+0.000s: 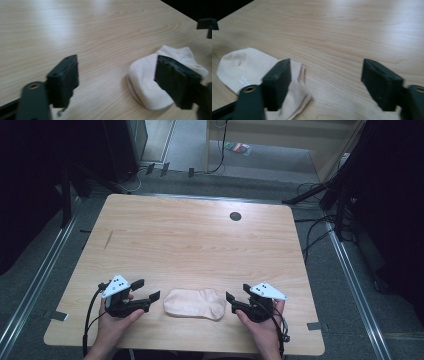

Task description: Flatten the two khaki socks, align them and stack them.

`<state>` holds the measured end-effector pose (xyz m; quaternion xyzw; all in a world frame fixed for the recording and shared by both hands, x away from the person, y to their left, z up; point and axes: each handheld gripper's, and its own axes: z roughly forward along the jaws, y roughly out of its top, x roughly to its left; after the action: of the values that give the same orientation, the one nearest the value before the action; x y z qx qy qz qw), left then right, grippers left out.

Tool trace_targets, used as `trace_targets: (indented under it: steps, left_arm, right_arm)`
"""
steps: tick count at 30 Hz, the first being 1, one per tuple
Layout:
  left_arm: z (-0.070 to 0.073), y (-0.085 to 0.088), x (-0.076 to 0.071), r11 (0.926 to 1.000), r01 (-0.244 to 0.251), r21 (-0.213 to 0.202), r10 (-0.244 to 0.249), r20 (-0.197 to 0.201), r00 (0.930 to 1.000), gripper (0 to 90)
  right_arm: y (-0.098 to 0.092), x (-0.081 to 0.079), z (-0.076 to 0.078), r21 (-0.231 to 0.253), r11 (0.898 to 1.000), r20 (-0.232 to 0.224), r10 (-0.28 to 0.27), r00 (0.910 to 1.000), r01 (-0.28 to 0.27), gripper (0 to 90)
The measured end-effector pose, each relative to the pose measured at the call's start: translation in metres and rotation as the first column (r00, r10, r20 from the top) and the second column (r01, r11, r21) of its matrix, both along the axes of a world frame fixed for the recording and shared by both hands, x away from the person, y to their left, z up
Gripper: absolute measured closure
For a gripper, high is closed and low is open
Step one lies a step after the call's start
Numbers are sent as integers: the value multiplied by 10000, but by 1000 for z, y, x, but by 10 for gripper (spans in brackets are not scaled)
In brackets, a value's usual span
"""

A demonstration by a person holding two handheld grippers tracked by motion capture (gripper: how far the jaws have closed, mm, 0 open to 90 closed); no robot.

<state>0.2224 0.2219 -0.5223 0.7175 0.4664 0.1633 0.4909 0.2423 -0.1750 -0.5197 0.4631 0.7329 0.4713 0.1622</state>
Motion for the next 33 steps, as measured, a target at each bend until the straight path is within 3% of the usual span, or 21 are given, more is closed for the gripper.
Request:
trace_targets:
  steps: [3,10,20,29,33]
  left_arm:
    - [2,7,1,9999,-73,-77,74,160,9998,136]
    - [2,30,4,9973,-690,-237,695,184,9974,119]
    - [-1,62,5,9852,-1674,-379,1679,118,9857,133]
    - [-8,90,1,9776,-2099,158,2098,89,9777,135]
    - [-11,100,0,9738,-2267,185,2264,152,9739,135]
  right_arm:
    - [-4,0,4,26,9996,306,-288,9991,288,135]
    - [-18,3,8,184,9956,421,-922,9949,915,131]
    - [-42,7,10,294,9888,503,-1479,9877,1466,134]
    - [-74,9,4,97,9818,460,-1902,9807,1899,137]
    - [-92,7,2,43,9747,449,-2235,9737,2236,138]
